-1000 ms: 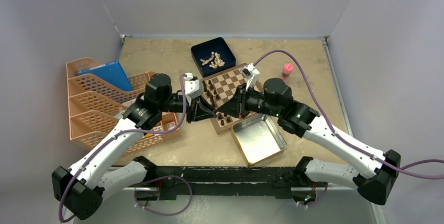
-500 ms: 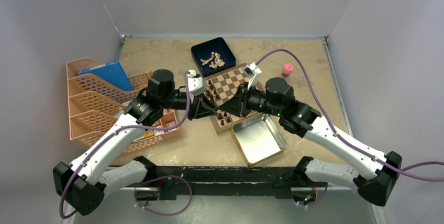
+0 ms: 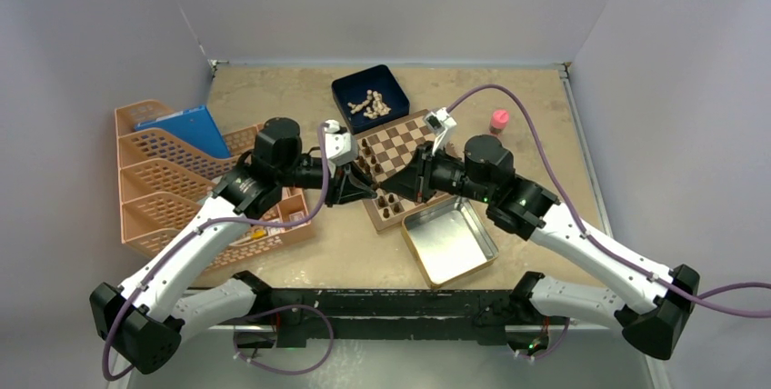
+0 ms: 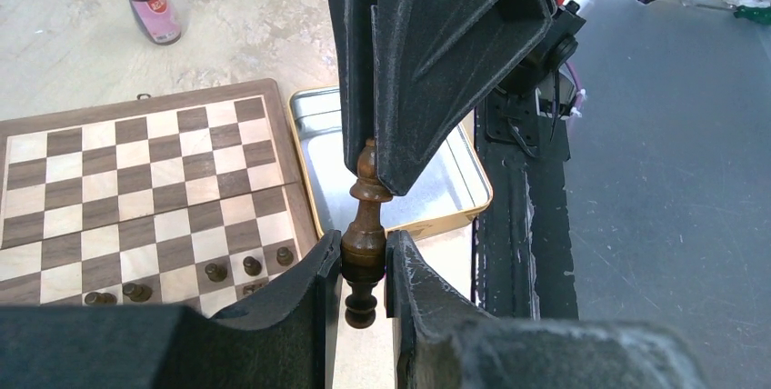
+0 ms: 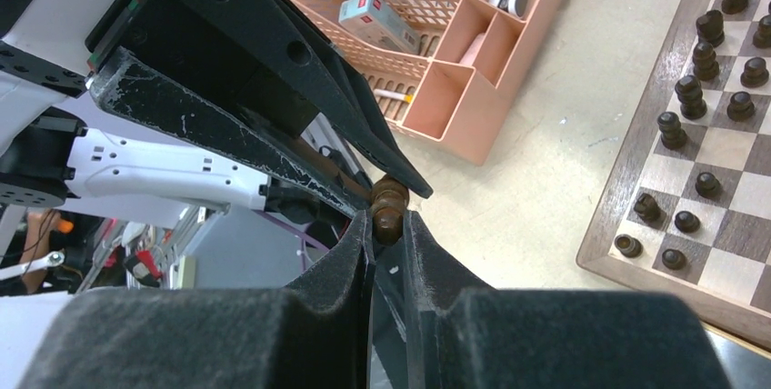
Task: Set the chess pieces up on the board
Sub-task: Place the chess piece on the chessboard.
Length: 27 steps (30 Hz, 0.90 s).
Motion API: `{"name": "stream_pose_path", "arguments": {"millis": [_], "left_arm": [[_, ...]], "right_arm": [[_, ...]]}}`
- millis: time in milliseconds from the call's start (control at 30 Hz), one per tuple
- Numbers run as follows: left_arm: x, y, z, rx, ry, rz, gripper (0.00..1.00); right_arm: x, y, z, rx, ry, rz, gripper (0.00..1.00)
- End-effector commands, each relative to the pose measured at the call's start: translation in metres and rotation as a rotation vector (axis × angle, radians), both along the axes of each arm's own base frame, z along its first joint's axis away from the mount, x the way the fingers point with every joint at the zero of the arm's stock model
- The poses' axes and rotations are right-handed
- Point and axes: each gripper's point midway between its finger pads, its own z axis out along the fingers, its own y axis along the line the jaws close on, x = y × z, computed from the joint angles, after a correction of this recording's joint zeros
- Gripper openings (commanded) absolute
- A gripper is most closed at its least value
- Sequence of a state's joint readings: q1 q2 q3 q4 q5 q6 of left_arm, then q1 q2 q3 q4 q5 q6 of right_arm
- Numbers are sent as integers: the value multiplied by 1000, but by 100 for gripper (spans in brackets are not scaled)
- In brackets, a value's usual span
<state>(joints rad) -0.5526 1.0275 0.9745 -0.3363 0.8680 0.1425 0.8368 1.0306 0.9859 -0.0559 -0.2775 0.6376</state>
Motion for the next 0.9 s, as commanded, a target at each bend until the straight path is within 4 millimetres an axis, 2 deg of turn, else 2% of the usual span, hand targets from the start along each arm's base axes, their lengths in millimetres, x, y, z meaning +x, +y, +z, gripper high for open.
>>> {"name": "stream_pose_path", "arguments": {"millis": [0, 367, 867], "left_arm": [[9, 13, -15, 80, 42, 86, 20], [6, 13, -10, 60, 48, 85, 37], [-4, 17, -1, 17, -24, 69, 39]], "right_arm": [[-8, -5, 58, 172, -118, 22, 0], [-7, -2, 43, 182, -75, 13, 0], [-6, -1, 40, 199, -47, 5, 0]]}}
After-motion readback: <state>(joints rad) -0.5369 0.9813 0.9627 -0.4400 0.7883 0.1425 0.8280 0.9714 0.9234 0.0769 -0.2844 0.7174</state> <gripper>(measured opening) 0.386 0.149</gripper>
